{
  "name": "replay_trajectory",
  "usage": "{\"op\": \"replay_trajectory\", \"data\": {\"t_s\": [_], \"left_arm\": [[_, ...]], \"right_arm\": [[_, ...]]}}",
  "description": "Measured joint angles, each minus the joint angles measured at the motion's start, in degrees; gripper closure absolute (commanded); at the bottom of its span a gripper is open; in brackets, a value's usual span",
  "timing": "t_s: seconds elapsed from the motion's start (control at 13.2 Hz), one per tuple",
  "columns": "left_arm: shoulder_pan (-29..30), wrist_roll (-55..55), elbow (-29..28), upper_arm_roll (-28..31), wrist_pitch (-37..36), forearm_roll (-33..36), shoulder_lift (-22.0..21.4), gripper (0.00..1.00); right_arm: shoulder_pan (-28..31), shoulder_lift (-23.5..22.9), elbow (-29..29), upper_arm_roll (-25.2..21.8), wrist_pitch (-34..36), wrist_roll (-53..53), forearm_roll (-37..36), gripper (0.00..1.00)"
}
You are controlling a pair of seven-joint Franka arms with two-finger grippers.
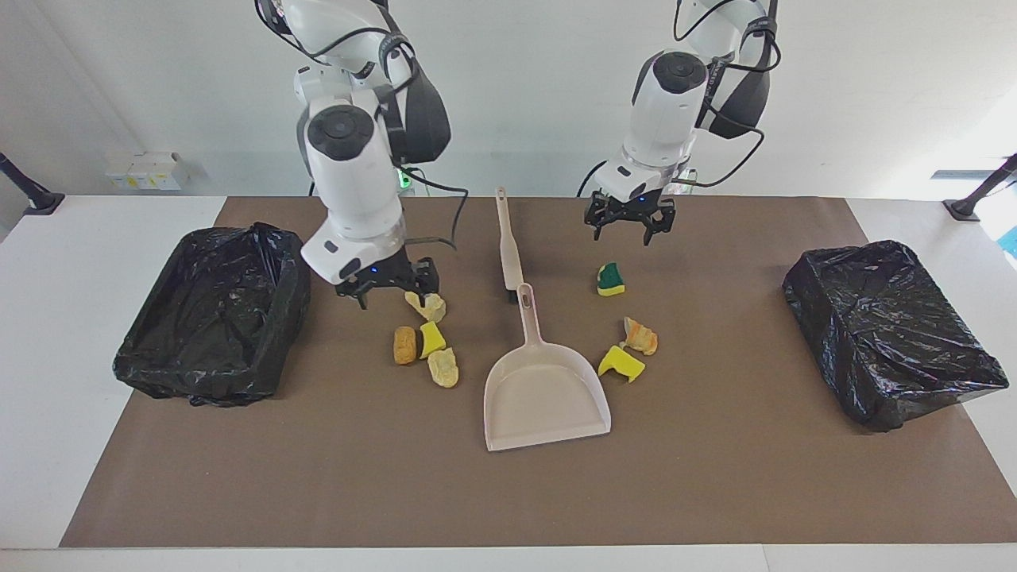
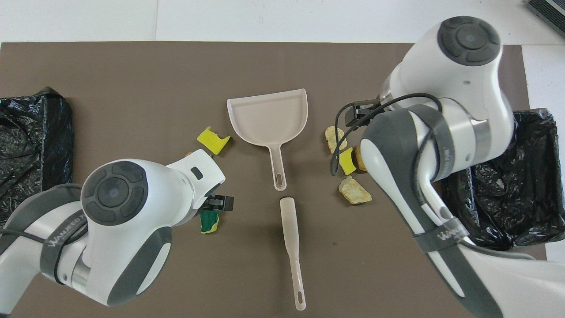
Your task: Sweep and dump trash in bin
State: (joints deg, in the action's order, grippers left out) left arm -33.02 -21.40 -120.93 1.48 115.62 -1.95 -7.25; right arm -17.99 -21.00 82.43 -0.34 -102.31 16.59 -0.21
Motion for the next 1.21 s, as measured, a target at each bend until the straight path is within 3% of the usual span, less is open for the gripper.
{"op": "replay_trajectory", "data": {"t_s": [0.46,0.91,1.21], "left_arm": [[-11.97,-14.03,-12.66,-0.18,19.04,-0.02,-0.43,0.0],[-24.57,-24.58,-16.44,-0.33,22.39,0.12,-0.01,0.0],[-27.27,-27.52,-17.08,-0.87,25.33,0.8,2.5,0.0]], "right_arm": [[-3.28,-4.18,-0.91,2.81,-0.6,1.12,4.65,0.0],[-10.84,-9.85,-1.05,3.01,-4.82,3.19,5.71,0.0],[-12.64,-11.06,-0.97,3.03,-6.67,3.58,5.71,0.05]]}}
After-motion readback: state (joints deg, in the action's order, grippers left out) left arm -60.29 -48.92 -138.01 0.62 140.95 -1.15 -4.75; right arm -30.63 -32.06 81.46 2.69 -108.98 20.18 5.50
